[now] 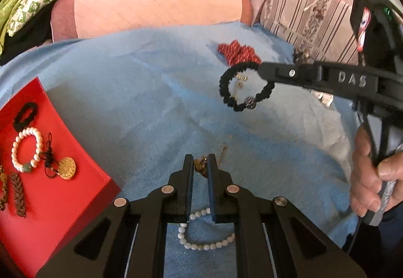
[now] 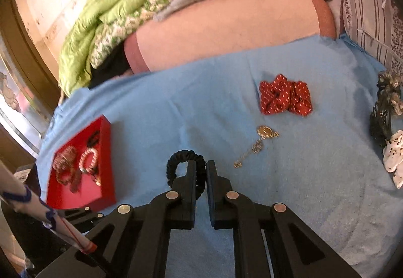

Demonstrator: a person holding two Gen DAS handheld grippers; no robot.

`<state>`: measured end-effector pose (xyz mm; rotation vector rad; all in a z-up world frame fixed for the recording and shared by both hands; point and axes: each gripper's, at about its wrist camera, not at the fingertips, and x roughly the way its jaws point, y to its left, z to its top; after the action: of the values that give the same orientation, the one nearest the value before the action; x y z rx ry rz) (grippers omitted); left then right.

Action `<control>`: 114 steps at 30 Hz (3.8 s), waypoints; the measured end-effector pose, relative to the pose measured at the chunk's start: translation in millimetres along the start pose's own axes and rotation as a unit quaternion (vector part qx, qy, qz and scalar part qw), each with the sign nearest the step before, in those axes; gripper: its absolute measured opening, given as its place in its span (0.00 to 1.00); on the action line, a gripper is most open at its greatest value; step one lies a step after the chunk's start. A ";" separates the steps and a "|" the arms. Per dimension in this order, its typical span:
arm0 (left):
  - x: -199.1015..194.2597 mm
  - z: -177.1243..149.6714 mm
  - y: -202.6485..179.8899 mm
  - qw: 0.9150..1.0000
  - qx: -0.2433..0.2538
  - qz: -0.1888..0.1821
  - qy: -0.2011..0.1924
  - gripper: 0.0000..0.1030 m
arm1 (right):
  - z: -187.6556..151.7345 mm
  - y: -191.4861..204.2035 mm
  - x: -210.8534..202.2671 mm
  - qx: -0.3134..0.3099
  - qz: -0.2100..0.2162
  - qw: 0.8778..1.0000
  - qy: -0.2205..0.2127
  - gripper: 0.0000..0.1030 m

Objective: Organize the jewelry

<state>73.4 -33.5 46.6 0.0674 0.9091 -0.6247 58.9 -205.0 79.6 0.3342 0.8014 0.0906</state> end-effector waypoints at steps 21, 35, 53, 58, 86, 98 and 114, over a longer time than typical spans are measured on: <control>-82.8 9.2 47.0 0.994 -0.049 0.015 -0.097 0.10 | -0.7 48.5 -1.2 -0.038 0.057 0.997 -0.020 0.08; -130.9 -25.2 120.4 0.986 -0.108 0.073 -0.108 0.10 | -23.7 137.6 27.2 -0.084 0.120 0.989 0.011 0.08; -146.2 -66.0 190.2 0.970 -0.182 0.137 -0.080 0.10 | -72.3 218.2 83.1 -0.108 0.165 0.977 0.085 0.08; -138.2 -66.8 192.2 0.970 -0.183 0.147 -0.066 0.10 | -66.0 206.6 91.5 -0.098 0.140 0.982 0.084 0.08; -103.9 -63.1 189.8 0.970 -0.162 0.182 -0.022 0.10 | -55.6 187.2 115.3 -0.077 0.103 0.989 0.078 0.08; -100.6 -63.3 192.4 0.968 -0.157 0.196 -0.014 0.10 | -57.7 193.4 113.9 -0.090 0.106 0.987 0.078 0.08; -98.6 -63.0 191.3 0.966 -0.143 0.217 -0.007 0.10 | -58.6 194.2 114.0 -0.100 0.096 0.987 0.079 0.10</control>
<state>85.8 190.4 43.0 0.0012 0.9268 -0.0834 105.0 16.9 26.8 0.2159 0.9081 0.3804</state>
